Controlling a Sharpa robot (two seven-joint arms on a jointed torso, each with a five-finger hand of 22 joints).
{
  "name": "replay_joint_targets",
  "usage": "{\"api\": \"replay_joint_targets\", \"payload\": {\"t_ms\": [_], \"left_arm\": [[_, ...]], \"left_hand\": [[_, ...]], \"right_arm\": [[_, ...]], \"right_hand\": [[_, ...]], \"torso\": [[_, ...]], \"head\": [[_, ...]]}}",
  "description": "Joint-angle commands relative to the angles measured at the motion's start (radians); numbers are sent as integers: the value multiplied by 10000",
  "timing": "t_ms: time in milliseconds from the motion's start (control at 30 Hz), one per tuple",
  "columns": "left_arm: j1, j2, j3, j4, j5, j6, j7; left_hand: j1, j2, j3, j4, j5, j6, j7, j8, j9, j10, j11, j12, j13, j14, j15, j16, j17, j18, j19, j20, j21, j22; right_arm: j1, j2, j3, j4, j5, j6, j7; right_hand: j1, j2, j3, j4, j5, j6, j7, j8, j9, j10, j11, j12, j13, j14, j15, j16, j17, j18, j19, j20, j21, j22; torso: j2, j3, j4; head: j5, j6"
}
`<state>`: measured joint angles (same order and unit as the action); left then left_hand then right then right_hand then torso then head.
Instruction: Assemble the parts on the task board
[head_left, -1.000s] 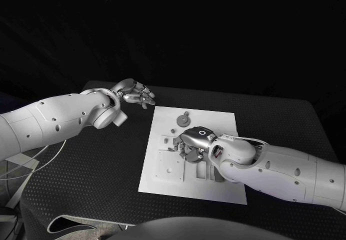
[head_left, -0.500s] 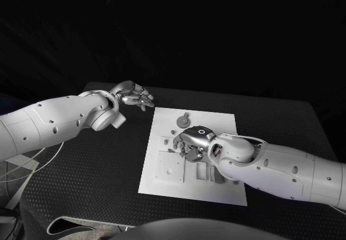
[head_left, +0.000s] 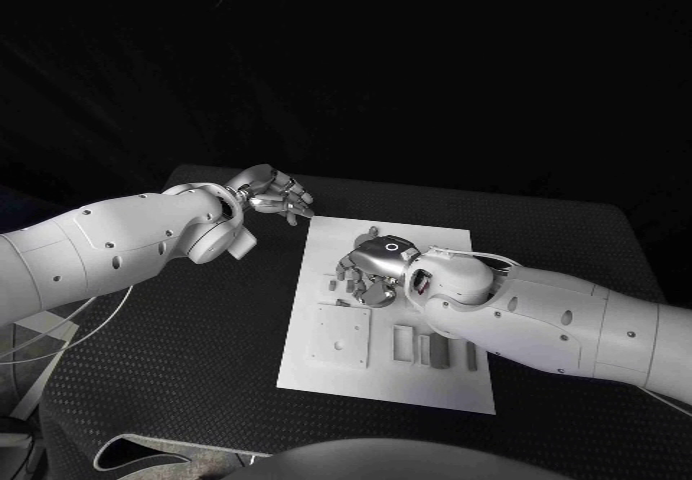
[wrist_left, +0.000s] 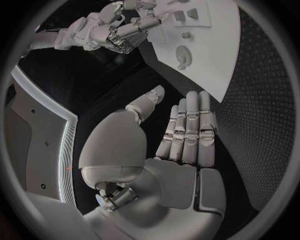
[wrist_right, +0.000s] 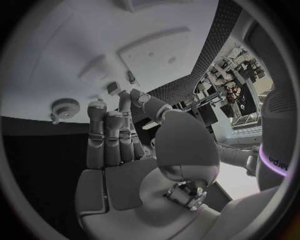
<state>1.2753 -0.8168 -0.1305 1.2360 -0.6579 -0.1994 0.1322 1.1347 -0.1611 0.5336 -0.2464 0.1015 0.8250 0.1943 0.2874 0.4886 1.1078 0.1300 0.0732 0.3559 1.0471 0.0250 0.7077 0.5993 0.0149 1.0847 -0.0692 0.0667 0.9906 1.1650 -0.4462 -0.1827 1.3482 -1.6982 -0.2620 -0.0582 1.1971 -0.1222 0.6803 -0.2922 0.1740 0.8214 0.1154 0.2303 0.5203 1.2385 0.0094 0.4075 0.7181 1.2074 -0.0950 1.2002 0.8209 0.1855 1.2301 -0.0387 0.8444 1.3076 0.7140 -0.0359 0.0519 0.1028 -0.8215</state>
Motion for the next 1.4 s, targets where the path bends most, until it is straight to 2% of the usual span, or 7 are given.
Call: {"api": "replay_joint_targets", "payload": {"t_ms": [33,133,267,333,467,700,1400], "left_arm": [[17,54,4,-12,-28,138,45],[17,88,4,-23,-29,143,46],[18,139,4,-41,-30,141,47],[18,165,5,-53,-30,146,44],[19,202,5,-72,-30,164,41],[20,252,6,-88,-31,162,43],[29,433,9,-119,-34,205,54]], "left_hand": [[2,45,-75,8,-24,49,-36,36,11,58,-5,35,16,53,11,-69,18,44,74,-14,33,-12],[1,46,-76,9,-24,48,-36,36,11,57,-5,33,16,53,11,-71,21,43,74,-14,32,-13],[-2,50,-77,12,-24,48,-36,37,10,55,-4,31,17,53,12,-76,26,41,74,-14,32,-14],[-2,50,-77,12,-24,47,-36,37,9,54,-4,30,17,53,12,-78,27,41,73,-14,31,-15],[-1,52,-77,12,-24,46,-36,37,8,53,-3,28,17,52,12,-81,31,41,72,-14,31,-16],[-1,58,-78,14,-24,41,-35,35,6,49,-2,24,18,52,13,-89,39,39,71,-15,30,-19],[1,67,-82,15,-23,24,-28,31,-3,34,3,9,20,53,16,-114,67,34,68,-17,27,-28]], "right_arm": [[122,224,-1,-257,0,236,938],[217,405,-4,-514,46,522,1225],[334,609,-16,-832,109,932,1504],[403,677,-77,-896,4,952,1666],[603,710,-475,-807,-291,931,1883],[630,799,-639,-873,-664,1200,2039],[527,1170,-638,-1399,-1643,1555,1246]], "right_hand": [[50,150,-17,16,-2,182,-49,164,26,-372,-25,661,1266,-25,-103,-1,71,763,-13,-101,81,222],[2,196,28,8,7,194,-55,225,36,-700,-54,1050,1765,-71,-93,13,134,763,-78,-108,135,217],[-193,673,183,24,9,-2,-111,222,22,-1591,112,1508,2323,-734,48,-40,262,763,-357,-5,185,233],[-113,519,98,-2,-1130,-55,-148,248,42,-1756,88,1667,2449,-856,79,2,309,763,-412,-37,251,229],[121,347,80,-11,-1095,-52,-155,306,60,-1824,69,1962,2603,-919,61,67,345,763,-480,-37,329,225],[416,226,83,-18,-1068,94,-175,449,121,-1930,43,2257,2720,-948,35,134,367,763,-530,-45,439,224],[511,246,89,-19,-1002,300,-107,592,192,-2023,48,2448,2750,-972,41,199,386,763,-574,-37,542,222]], "torso": [[10,3,11],[5,3,12],[-1,-9,23],[-2,-6,25],[4,0,20],[0,-6,13],[5,-11,59]], "head": [[38,-17],[54,-23],[86,-28],[102,-35],[151,-45],[202,-77],[300,-199]]}}
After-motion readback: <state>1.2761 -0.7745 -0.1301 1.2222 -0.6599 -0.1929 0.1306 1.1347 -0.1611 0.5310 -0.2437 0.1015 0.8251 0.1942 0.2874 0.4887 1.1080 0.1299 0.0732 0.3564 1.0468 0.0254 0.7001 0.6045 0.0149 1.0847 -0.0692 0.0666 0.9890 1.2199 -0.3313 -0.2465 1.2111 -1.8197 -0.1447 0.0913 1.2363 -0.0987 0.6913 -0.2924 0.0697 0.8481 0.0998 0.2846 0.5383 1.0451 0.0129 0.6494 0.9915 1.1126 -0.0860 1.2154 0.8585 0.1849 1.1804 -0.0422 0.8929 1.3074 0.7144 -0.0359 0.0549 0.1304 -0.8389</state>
